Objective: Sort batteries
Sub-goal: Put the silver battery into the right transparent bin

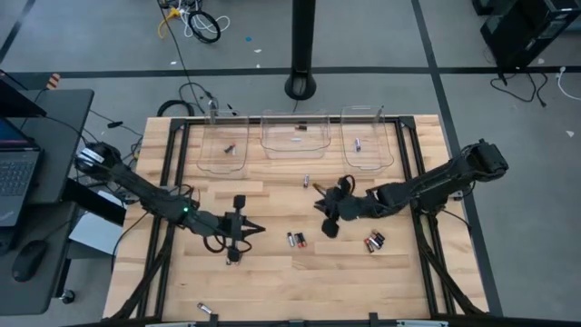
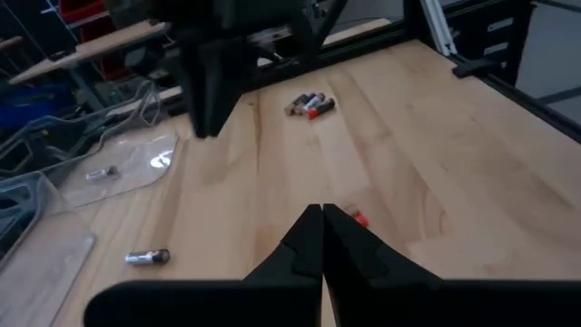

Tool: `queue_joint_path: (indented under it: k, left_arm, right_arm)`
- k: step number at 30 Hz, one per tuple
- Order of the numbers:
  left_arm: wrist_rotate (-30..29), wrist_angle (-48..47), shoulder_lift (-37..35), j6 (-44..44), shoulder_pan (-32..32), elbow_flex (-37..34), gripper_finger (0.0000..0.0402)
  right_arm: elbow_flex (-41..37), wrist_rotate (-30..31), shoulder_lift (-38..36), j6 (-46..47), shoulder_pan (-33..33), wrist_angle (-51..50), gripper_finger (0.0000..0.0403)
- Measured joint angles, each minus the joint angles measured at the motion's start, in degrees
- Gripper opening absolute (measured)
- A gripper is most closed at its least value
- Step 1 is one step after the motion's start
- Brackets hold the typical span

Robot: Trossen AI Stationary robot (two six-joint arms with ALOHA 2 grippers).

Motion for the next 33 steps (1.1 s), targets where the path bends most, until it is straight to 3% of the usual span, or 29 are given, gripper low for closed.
queue_joint_path:
  k: [6, 12, 19, 27, 33]
  left_arm:
    - [4.12, 12.57, 0.09, -1.2, 4.37, -7.7, 0.001]
    - [4.48, 25.41, 0.04, -2.48, 5.88, -14.7, 0.001]
    - [2.96, 27.41, 0.04, -2.53, 5.88, -16.44, 0.001]
    - [2.02, 27.36, 0.04, -3.2, 5.73, -16.44, 0.001]
    - [1.75, 27.32, 0.04, -3.2, 5.73, -16.44, 0.001]
  right_arm:
    - [-0.02, -0.42, 5.49, 7.13, -7.54, 1.95, 0.01]
    - [0.18, -0.47, 11.54, 12.98, -12.17, 6.66, 0.0153]
    - [6.61, -0.43, 20.17, 14.05, -15.31, 5.57, 0.0199]
    - [15.56, 4.44, 28.47, 17.19, -16.91, -10.2, 0.0204]
    - [16.82, 4.95, 30.44, 15.97, -16.81, -10.57, 0.0176]
